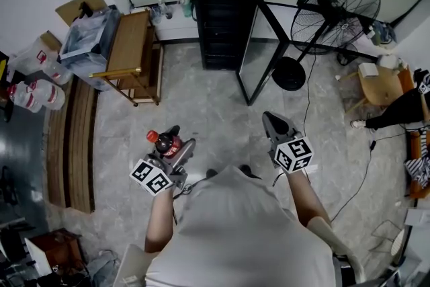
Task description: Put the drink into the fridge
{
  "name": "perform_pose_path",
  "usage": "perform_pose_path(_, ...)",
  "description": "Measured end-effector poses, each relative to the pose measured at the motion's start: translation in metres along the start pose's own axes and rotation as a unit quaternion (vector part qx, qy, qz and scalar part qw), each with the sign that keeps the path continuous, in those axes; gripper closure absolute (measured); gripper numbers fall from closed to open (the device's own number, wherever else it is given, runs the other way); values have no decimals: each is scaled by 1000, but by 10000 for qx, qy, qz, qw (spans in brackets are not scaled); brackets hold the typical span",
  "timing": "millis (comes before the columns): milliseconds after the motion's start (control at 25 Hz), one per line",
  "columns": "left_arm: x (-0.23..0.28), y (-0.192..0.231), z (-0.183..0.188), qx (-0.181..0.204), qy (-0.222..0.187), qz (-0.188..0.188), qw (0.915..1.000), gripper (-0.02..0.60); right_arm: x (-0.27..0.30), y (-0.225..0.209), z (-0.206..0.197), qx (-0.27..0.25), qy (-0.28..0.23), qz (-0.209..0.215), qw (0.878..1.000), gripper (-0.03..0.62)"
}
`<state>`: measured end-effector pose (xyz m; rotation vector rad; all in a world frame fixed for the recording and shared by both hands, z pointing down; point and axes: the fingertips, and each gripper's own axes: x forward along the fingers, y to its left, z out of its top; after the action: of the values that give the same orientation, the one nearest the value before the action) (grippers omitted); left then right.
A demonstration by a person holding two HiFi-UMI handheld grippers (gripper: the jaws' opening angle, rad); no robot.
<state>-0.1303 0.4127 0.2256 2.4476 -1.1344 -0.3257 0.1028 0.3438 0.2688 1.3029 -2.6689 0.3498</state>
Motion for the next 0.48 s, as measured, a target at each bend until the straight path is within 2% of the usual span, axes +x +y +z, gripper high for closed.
perform_pose_path(280,-25,28,4,-51,59,-51,10000,279,16,28,-10,5,46,-81,10000,586)
perform_pose_path(480,-31,42,5,-131,64,-23,9999,279,25,32,-19,51,200,-145,9997,586)
